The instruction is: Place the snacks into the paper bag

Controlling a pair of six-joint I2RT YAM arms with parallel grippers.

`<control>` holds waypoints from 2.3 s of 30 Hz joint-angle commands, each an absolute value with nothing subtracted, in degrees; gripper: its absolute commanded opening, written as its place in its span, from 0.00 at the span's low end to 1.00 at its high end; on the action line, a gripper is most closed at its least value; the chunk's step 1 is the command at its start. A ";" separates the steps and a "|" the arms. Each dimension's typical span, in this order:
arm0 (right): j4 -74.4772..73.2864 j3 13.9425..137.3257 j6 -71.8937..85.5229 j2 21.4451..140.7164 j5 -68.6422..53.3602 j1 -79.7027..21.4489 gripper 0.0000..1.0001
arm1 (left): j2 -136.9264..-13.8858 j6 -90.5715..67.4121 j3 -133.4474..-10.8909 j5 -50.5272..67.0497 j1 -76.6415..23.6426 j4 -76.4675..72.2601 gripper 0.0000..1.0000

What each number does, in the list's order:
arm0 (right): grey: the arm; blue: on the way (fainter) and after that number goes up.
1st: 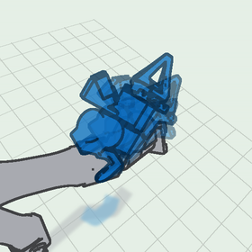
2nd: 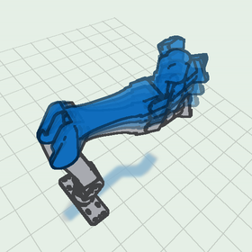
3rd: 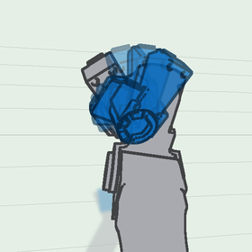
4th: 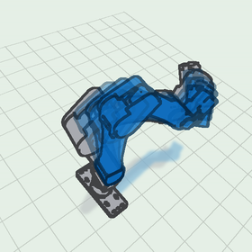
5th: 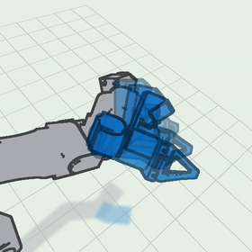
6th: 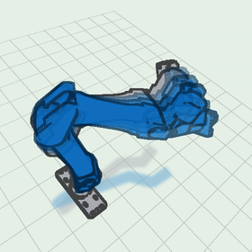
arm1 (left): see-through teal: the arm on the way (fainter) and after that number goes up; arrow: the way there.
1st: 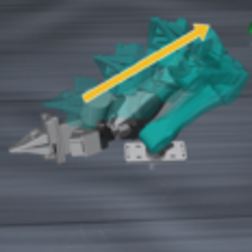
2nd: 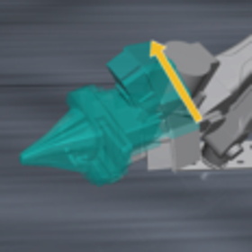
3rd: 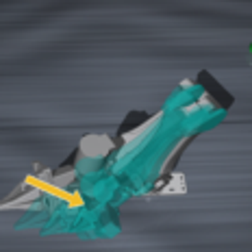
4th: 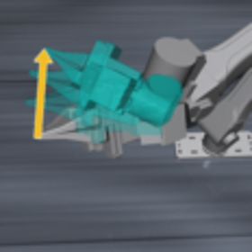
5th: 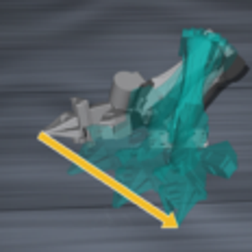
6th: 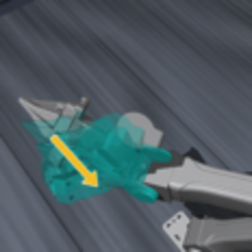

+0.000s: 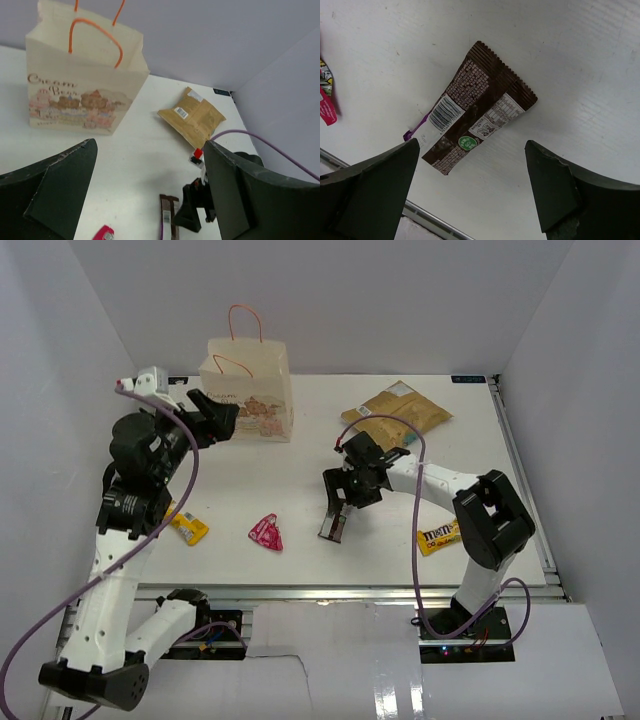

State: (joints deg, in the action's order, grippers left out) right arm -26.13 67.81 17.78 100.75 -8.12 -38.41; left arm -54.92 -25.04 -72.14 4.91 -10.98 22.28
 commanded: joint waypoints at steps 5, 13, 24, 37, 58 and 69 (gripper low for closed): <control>-27.42 69.61 23.12 105.02 -6.84 -40.52 0.98 | -44.66 -34.62 -60.21 4.75 -10.99 27.59 0.98; -27.77 70.66 23.12 109.42 -6.42 -41.84 0.78 | -36.14 -41.74 -50.90 5.19 -10.90 31.72 0.98; -26.38 70.58 19.25 108.46 2.28 -41.75 0.28 | -32.26 -47.10 -38.77 8.78 -10.90 32.17 0.98; -20.30 82.69 -12.46 100.72 -27.85 -33.66 0.08 | -43.93 -53.35 -26.28 16.34 -10.90 24.44 0.98; 27.06 133.13 -22.58 131.29 -1.85 -39.37 0.08 | -54.41 -54.84 -24.70 16.61 -12.57 27.25 0.96; 34.10 126.84 -22.33 131.31 -0.35 -40.25 0.28 | -55.98 -56.77 -24.26 15.91 -13.71 26.98 0.94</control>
